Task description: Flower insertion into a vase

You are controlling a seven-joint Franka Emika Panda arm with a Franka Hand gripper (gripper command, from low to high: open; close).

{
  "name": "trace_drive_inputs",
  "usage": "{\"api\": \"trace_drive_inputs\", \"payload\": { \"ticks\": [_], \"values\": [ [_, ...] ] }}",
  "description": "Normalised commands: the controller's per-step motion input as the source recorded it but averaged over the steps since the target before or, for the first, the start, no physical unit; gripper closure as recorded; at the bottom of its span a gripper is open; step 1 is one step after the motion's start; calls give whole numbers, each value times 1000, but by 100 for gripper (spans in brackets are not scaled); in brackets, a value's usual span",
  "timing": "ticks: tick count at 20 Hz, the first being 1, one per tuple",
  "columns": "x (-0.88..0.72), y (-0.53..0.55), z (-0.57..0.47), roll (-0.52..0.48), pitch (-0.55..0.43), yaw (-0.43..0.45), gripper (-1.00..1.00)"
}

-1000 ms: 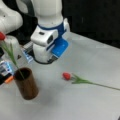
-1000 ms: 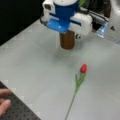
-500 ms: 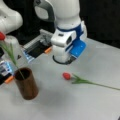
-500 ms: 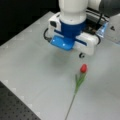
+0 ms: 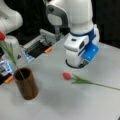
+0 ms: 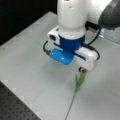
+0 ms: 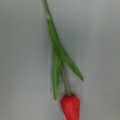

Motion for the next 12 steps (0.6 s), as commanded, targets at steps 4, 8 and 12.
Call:
{"api": "trace_drive_inputs", "payload": {
  "ticks": [4,8,12],
  "values": [
    [383,294,-130,-13,138,-46,-100],
    [275,245,-90,-50,147,-82,-100],
    [263,208,-132,-102,78,-152,-100]
  ]
}}
